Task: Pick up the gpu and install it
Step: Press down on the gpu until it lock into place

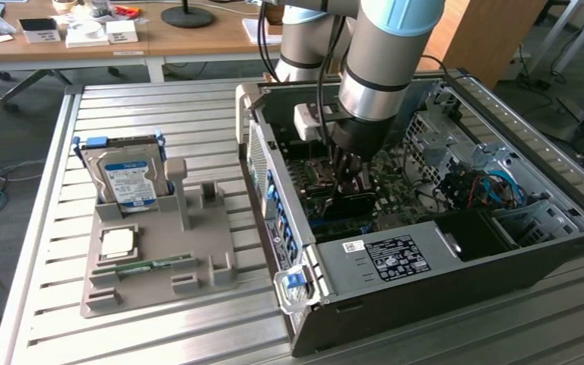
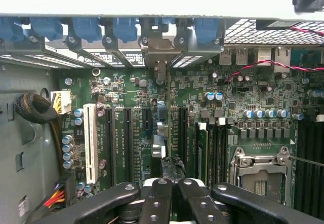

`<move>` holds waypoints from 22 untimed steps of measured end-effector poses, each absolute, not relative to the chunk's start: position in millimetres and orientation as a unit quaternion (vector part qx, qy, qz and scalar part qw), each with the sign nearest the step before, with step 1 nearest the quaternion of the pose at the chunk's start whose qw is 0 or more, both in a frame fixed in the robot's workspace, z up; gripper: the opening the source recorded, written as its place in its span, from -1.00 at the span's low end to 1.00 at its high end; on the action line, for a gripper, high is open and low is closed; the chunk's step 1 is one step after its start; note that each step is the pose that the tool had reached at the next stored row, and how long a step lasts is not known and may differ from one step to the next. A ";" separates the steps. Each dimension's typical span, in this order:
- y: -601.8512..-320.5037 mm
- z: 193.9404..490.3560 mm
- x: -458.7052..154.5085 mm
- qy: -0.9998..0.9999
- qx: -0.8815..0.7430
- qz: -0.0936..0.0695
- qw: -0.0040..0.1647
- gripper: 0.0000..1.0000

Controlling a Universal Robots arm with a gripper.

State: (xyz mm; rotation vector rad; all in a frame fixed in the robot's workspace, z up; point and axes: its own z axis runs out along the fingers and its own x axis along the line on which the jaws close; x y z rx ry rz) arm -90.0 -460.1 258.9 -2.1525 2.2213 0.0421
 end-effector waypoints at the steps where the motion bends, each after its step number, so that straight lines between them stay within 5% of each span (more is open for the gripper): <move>1: -460.1 258.9 -90.0 0.718 -0.696 0.014 0.024 -0.79; 22: -460.0 294.4 -90.0 0.718 -0.696 0.014 0.024 -0.79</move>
